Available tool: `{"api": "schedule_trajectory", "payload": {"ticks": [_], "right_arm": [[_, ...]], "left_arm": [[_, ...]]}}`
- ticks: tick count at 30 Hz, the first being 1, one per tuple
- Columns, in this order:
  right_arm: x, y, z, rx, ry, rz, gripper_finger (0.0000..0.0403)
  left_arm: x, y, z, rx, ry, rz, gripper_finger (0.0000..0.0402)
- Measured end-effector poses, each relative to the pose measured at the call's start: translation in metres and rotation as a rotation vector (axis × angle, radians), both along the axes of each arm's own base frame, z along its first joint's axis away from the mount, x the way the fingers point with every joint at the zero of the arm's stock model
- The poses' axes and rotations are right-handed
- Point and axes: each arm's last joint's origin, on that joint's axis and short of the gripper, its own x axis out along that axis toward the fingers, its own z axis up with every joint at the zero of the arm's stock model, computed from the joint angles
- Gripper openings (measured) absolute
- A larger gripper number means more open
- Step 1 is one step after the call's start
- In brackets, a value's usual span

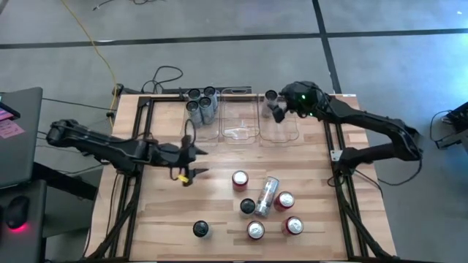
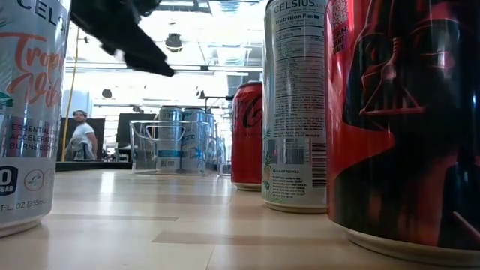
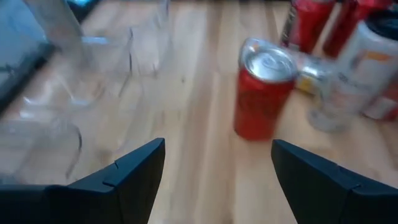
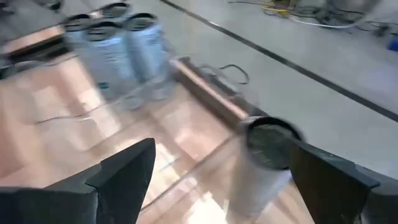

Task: Sort soda cans
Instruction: Put the white-yellow soda can into the right transparent bin

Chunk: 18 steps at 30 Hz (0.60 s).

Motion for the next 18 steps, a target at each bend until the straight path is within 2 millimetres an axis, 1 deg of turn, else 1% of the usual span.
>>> {"api": "schedule_trajectory", "payload": {"ticks": [3, 5, 8, 13, 18], "right_arm": [[-0.001, 0.025, 0.008, 0.015, -0.008, 0.071, 0.0379], [-0.001, 0.042, 0.012, 0.014, -0.014, 0.102, 0.0379], [0.0, 0.067, 0.018, 0.008, -0.038, 0.152, 0.0379], [0.002, 0.107, 0.021, -0.004, -0.05, 0.209, 0.0379], [0.003, 0.14, 0.02, -0.02, -0.06, 0.229, 0.0379]], "left_arm": [[-0.018, -0.005, 0.007, -0.065, 0.004, -0.003, 0.029], [-0.026, -0.011, 0.011, -0.1, -0.03, -0.029, 0.029], [-0.035, -0.019, 0.009, -0.113, -0.066, -0.056, 0.029], [-0.042, -0.024, -0.004, -0.108, -0.061, -0.035, 0.029], [-0.042, -0.031, -0.029, -0.18, -0.041, -0.025, 0.029]]}}
